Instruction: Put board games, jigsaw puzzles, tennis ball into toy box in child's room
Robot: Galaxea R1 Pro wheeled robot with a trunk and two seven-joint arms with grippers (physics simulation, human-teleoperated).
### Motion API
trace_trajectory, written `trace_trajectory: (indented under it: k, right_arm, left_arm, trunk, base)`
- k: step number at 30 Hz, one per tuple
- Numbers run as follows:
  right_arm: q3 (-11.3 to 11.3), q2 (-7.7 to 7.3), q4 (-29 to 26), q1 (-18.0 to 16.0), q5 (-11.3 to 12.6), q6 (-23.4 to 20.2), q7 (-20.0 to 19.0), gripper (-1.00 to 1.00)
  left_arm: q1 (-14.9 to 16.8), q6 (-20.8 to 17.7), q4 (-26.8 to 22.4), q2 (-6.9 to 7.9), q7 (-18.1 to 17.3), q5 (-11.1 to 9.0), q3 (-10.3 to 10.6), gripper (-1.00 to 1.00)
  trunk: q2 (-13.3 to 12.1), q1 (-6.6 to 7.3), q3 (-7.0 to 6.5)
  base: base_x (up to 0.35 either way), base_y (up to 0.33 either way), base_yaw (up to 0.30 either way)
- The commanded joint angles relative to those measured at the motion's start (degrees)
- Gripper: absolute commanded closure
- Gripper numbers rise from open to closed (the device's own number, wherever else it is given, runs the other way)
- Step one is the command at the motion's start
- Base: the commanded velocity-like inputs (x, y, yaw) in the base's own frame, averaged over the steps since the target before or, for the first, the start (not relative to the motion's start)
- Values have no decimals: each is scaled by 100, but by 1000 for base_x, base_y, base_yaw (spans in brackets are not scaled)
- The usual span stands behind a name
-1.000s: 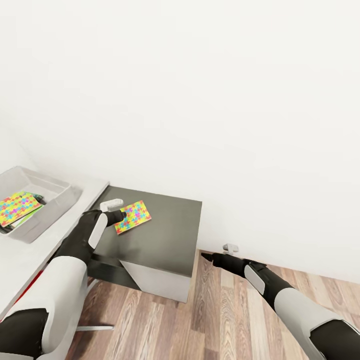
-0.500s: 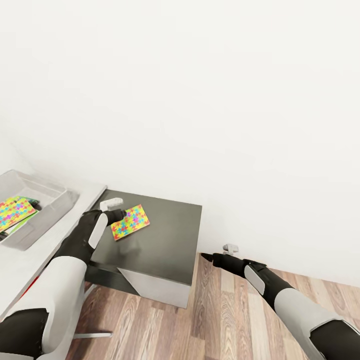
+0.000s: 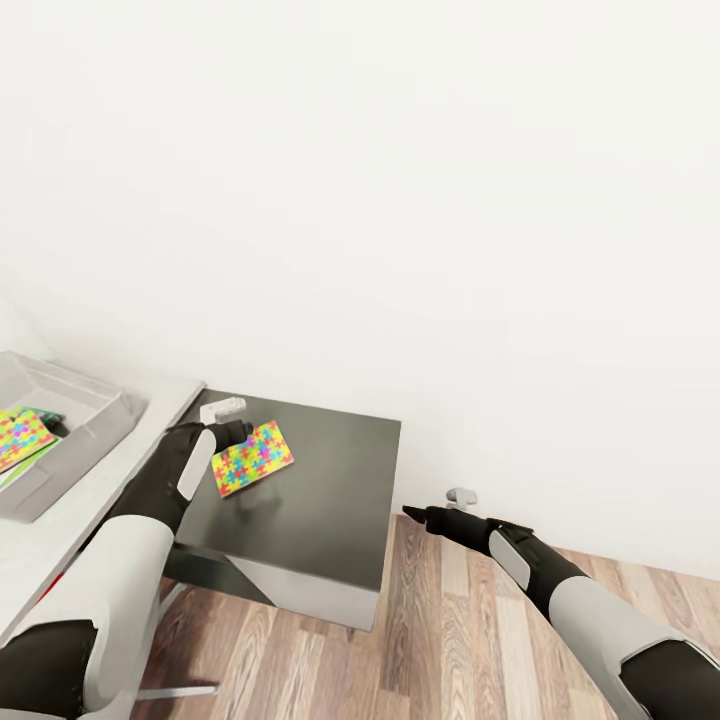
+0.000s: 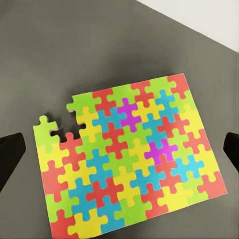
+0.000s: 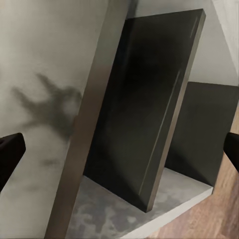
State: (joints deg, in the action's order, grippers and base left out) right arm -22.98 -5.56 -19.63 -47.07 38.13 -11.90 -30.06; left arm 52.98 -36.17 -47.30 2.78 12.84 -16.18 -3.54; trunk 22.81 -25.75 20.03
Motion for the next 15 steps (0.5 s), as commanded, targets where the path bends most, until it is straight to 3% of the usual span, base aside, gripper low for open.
trace_trajectory:
  k: [1,10,15]
  right_arm:
    - [-22,-5,-6,-4,54,-38,-5,-100]
    - [-22,-4,-10,-4,54,-34,-17,-100]
    - [-22,-6,-14,-4,54,-32,-30,-100]
  left_arm:
    - [2,-22,-7,-1,41,-61,2,-100]
    - [0,-21,18,17,43,-61,10,-100]
    - [40,-15,342,42,50,-58,-20,-100]
  trunk:
    - [10,-4,10]
    - [10,-4,9]
    - [10,-4,9]
  base:
    - [36,0,-2]
    - [10,0,-1]
    - [1,0,0]
